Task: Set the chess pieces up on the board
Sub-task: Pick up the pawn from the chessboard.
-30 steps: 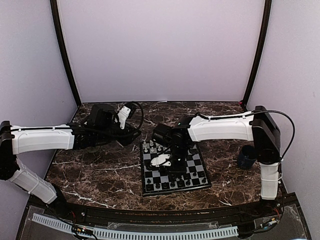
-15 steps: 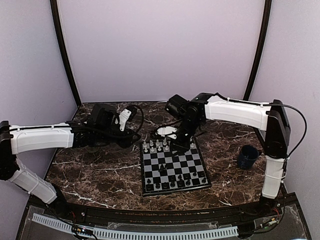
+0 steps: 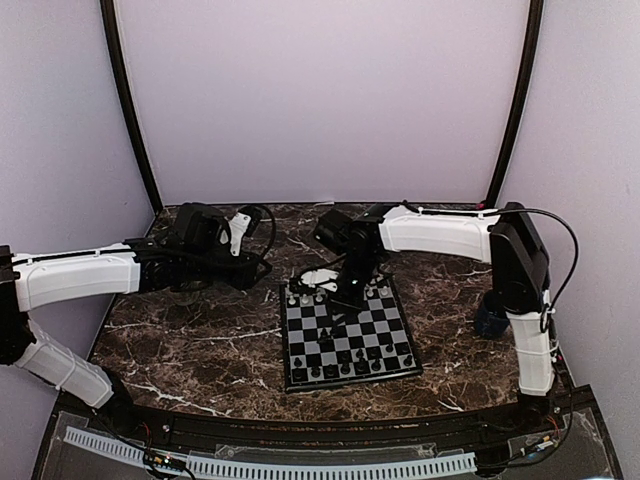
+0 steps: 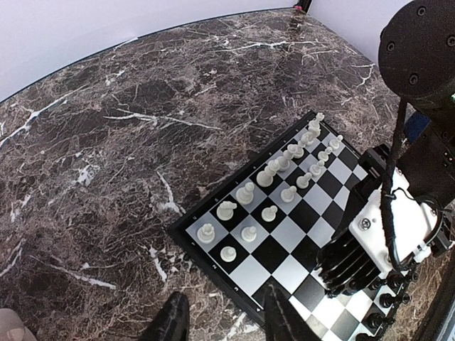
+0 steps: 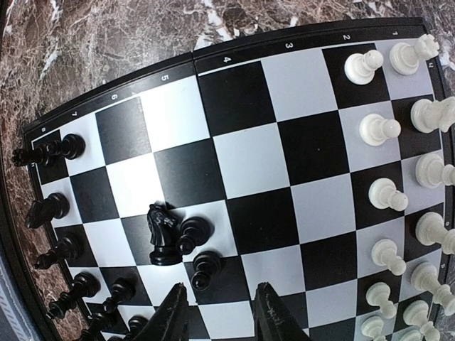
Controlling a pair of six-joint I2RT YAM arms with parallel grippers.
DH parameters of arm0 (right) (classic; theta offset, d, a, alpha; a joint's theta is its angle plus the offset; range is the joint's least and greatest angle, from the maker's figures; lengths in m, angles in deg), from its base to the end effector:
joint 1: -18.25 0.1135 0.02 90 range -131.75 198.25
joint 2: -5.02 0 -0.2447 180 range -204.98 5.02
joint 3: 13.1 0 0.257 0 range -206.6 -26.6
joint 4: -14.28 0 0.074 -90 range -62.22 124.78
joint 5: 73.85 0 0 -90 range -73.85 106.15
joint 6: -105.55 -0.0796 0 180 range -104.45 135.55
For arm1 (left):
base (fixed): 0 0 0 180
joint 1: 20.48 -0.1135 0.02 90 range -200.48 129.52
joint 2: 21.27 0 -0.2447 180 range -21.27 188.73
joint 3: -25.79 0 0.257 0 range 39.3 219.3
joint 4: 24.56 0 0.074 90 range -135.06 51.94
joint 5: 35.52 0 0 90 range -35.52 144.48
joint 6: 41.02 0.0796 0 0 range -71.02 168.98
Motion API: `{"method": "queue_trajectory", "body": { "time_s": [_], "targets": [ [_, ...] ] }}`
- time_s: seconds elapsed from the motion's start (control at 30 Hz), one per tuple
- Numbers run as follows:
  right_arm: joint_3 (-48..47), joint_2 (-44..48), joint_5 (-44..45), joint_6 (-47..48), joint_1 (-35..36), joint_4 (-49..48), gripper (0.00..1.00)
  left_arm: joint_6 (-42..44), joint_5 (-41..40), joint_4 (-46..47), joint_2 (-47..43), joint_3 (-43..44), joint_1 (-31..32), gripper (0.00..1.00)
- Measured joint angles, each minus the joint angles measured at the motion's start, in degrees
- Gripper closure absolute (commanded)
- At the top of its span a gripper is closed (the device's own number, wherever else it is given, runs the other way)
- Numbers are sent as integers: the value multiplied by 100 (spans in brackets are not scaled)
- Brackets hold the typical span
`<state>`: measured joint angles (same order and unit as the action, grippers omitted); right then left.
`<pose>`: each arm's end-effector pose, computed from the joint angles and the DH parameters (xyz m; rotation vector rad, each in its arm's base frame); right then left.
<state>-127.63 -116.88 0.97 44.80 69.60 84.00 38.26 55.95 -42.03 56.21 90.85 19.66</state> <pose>0.2572 0.3550 0.1413 -1.9345 2.2126 0.4480 0.2671 -0.2279 0.2206 0.5594 2.0681 -0.5571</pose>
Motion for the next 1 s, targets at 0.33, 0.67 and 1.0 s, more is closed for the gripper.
{"method": "queue_trajectory", "body": {
  "time_s": [0.33, 0.67, 1.0],
  "targets": [
    [-26, -199, -9, 2, 37, 20, 69, -2, -2, -2, 2, 0, 0, 62],
    [-33, -302, 46, -24, 87, 63, 90, -4, 11, 0, 17, 0, 0, 62],
    [37, -133, 275, -55, 81, 50, 93, -7, 59, 0, 35, 0, 0, 62]
  ]
}}
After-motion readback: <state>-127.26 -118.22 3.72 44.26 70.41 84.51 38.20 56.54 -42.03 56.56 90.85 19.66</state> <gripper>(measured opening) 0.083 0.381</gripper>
